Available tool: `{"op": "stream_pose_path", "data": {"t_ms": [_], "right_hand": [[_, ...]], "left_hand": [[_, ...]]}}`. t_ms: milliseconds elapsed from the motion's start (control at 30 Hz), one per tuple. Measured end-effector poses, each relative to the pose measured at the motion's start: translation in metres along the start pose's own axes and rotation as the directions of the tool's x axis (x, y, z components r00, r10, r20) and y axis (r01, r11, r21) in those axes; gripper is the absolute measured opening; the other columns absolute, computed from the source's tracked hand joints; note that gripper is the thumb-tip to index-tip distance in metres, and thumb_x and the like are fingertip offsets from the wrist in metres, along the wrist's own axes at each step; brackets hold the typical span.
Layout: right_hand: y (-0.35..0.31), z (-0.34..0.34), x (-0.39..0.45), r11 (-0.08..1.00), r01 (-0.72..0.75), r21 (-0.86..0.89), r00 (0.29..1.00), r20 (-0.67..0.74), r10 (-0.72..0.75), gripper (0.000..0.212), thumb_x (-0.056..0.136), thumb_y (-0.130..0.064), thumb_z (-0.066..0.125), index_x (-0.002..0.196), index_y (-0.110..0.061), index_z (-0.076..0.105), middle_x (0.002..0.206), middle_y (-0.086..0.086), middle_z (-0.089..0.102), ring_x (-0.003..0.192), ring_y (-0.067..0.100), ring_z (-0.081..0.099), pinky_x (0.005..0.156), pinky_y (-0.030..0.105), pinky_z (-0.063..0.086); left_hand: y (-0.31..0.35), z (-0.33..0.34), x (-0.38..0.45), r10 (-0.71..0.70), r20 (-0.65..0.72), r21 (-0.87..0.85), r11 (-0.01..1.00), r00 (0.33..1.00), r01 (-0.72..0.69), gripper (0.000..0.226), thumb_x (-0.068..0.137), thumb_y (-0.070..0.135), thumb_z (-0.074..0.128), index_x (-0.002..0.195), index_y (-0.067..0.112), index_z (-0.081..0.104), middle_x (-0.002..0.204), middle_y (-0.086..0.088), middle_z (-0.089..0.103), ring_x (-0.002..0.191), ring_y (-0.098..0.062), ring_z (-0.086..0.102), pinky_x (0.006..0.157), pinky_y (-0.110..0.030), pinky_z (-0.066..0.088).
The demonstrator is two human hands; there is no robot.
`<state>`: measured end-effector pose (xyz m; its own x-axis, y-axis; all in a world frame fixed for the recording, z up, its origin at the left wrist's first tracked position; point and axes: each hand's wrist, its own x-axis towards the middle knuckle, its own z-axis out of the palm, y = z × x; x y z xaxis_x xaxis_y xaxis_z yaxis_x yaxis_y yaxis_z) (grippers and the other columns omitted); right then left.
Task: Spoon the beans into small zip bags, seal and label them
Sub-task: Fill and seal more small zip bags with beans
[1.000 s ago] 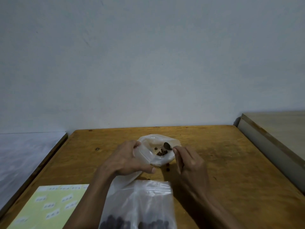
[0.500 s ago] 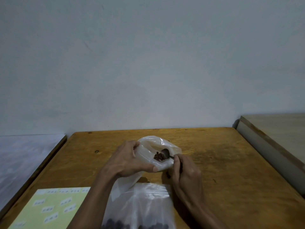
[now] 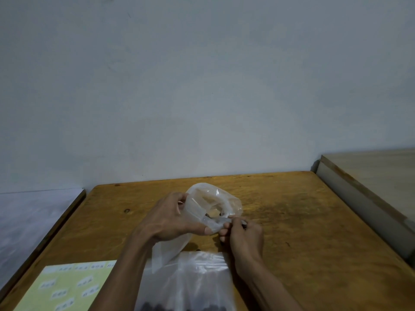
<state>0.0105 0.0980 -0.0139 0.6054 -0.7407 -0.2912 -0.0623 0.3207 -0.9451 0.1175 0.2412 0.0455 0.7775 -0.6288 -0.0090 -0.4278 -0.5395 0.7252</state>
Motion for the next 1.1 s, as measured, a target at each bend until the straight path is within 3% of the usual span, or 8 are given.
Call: {"op": "stream_pose_path", "data": {"t_ms": [133, 233, 333, 467, 767, 867, 967, 1100], "right_hand": [[-0.005, 0.000, 0.004, 0.995, -0.038, 0.094, 0.999, 0.022, 0.036, 0.020, 0.101, -0.009, 0.052, 0.092, -0.003, 0.068, 0.065, 0.009, 0.066, 0.057, 0.021, 0.059, 0.066, 0.044, 0.056], [-0.007, -0.004, 0.009, 0.991, -0.047, 0.124, 0.999, 0.028, 0.044, 0.016, 0.101, -0.009, 0.052, 0.096, -0.003, 0.067, 0.066, 0.009, 0.065, 0.057, 0.021, 0.058, 0.065, 0.041, 0.053], [-0.012, -0.011, 0.011, 0.992, -0.025, 0.126, 0.999, 0.031, 0.021, 0.015, 0.101, -0.010, 0.052, 0.098, -0.007, 0.066, 0.070, 0.011, 0.066, 0.058, 0.020, 0.059, 0.064, 0.041, 0.054], [-0.026, -0.020, 0.011, 0.995, 0.025, 0.101, 0.999, 0.032, -0.028, 0.015, 0.102, -0.013, 0.052, 0.099, -0.007, 0.065, 0.071, 0.010, 0.067, 0.061, 0.019, 0.061, 0.062, 0.033, 0.053], [-0.063, -0.026, -0.008, 0.980, 0.200, 0.004, 0.976, 0.092, -0.199, 0.014, 0.102, -0.016, 0.053, 0.098, -0.011, 0.066, 0.073, 0.007, 0.067, 0.059, 0.016, 0.063, 0.060, 0.033, 0.055], [-0.060, -0.020, -0.021, 0.877, 0.430, -0.214, 0.899, 0.194, -0.393, 0.019, 0.102, -0.025, 0.053, 0.088, -0.022, 0.067, 0.065, 0.003, 0.070, 0.058, 0.013, 0.067, 0.060, 0.036, 0.059], [-0.053, -0.017, -0.026, 0.662, 0.659, -0.356, 0.752, 0.320, -0.577, 0.019, 0.101, -0.028, 0.054, 0.087, -0.038, 0.062, 0.061, -0.005, 0.067, 0.059, 0.006, 0.066, 0.052, 0.023, 0.056], [-0.043, -0.022, -0.013, 0.512, 0.775, -0.371, 0.606, 0.206, -0.768, 0.015, 0.101, -0.020, 0.055, 0.095, -0.027, 0.067, 0.074, -0.012, 0.066, 0.066, 0.005, 0.063, 0.053, 0.017, 0.050]], "left_hand": [[-0.010, -0.005, -0.002, -0.037, 0.031, 0.005, 0.999, 0.999, 0.037, 0.086, 0.045, 0.051, 0.097, 0.118, 0.034, 0.056, 0.115, 0.017, 0.061, 0.104, -0.001, 0.058, 0.075, -0.021, 0.049], [-0.019, -0.006, -0.004, -0.053, 0.042, 0.036, 0.998, 0.998, 0.052, 0.103, 0.038, 0.058, 0.094, 0.129, 0.027, 0.056, 0.117, 0.014, 0.061, 0.103, -0.005, 0.059, 0.074, -0.022, 0.049], [-0.025, -0.003, -0.005, -0.091, 0.015, 0.072, 0.993, 0.996, 0.090, 0.107, 0.045, 0.049, 0.098, 0.137, 0.024, 0.049, 0.121, 0.013, 0.056, 0.102, -0.004, 0.054, 0.072, -0.018, 0.045], [-0.028, 0.002, -0.003, -0.117, 0.007, 0.071, 0.991, 0.993, 0.117, 0.122, 0.040, 0.051, 0.098, 0.146, 0.023, 0.045, 0.128, 0.009, 0.055, 0.111, -0.011, 0.054, 0.086, -0.028, 0.050], [-0.029, 0.007, 0.002, -0.148, 0.001, 0.028, 0.989, 0.989, 0.148, 0.113, 0.034, 0.058, 0.096, 0.134, 0.024, 0.056, 0.116, 0.010, 0.065, 0.102, -0.011, 0.063, 0.087, -0.036, 0.058], [-0.026, 0.009, 0.001, -0.162, -0.017, 0.029, 0.986, 0.987, 0.162, 0.118, 0.039, 0.056, 0.096, 0.141, 0.020, 0.050, 0.130, 0.004, 0.060, 0.113, -0.016, 0.058, 0.090, -0.033, 0.054], [-0.025, 0.010, 0.001, -0.172, -0.017, 0.030, 0.985, 0.985, 0.172, 0.117, 0.043, 0.055, 0.096, 0.143, 0.020, 0.047, 0.134, 0.003, 0.058, 0.116, -0.017, 0.056, 0.089, -0.032, 0.051], [-0.024, 0.009, 0.000, -0.173, -0.015, 0.003, 0.985, 0.985, 0.173, 0.104, 0.044, 0.049, 0.098, 0.134, 0.023, 0.053, 0.119, 0.009, 0.062, 0.104, -0.010, 0.059, 0.082, -0.029, 0.054]]}}
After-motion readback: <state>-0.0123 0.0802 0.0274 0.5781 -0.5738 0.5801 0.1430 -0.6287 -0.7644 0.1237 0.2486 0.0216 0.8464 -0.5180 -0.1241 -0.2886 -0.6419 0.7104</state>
